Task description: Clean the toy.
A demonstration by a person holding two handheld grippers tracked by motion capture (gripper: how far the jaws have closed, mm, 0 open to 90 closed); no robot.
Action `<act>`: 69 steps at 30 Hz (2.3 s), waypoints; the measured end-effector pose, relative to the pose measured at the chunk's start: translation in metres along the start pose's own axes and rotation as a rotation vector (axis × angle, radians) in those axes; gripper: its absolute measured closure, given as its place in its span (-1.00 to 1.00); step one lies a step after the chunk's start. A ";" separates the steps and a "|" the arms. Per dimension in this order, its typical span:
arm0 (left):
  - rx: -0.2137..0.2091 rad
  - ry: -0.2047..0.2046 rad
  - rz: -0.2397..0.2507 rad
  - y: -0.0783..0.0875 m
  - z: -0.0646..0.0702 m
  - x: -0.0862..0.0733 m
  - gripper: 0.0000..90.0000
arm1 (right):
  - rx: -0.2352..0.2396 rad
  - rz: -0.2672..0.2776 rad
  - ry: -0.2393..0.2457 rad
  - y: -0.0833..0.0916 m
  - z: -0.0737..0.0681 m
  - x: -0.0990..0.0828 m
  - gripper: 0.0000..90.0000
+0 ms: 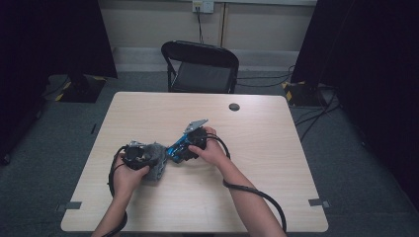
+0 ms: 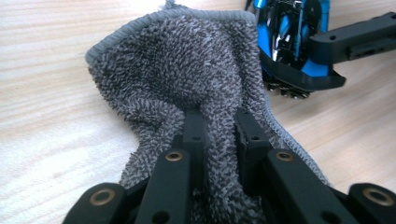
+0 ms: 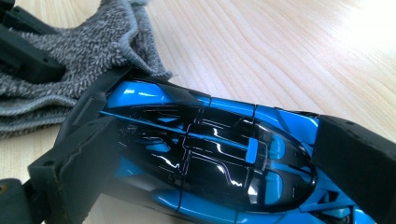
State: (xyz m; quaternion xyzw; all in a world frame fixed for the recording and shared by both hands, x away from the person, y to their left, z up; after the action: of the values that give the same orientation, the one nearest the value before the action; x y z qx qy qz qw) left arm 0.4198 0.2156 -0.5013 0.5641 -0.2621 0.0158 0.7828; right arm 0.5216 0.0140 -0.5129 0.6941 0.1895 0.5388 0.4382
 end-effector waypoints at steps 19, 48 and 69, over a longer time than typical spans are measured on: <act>-0.023 -0.053 -0.041 -0.002 0.025 -0.008 0.72 | -0.001 0.007 -0.001 0.000 0.000 -0.001 -0.99; -0.036 0.010 -0.055 0.008 0.017 -0.020 0.72 | 0.002 0.006 0.003 0.000 0.000 -0.001 -0.99; 0.027 0.024 -0.063 0.014 0.004 -0.023 0.73 | 0.001 0.001 0.001 0.000 0.000 0.000 -0.99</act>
State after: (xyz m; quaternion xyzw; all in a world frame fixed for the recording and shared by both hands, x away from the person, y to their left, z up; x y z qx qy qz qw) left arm 0.3941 0.2236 -0.4986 0.5823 -0.2346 0.0013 0.7784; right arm 0.5216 0.0137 -0.5128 0.6942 0.1897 0.5391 0.4376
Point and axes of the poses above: each handheld gripper's, and its own axes: y roughly backward along the jaws, x roughly out of its top, z roughly to its right, the point moved 3 cm from there along -y, roughly forward along the jaws, and after that the axes turned 14 degrees about -z, right-handed, at the moved point
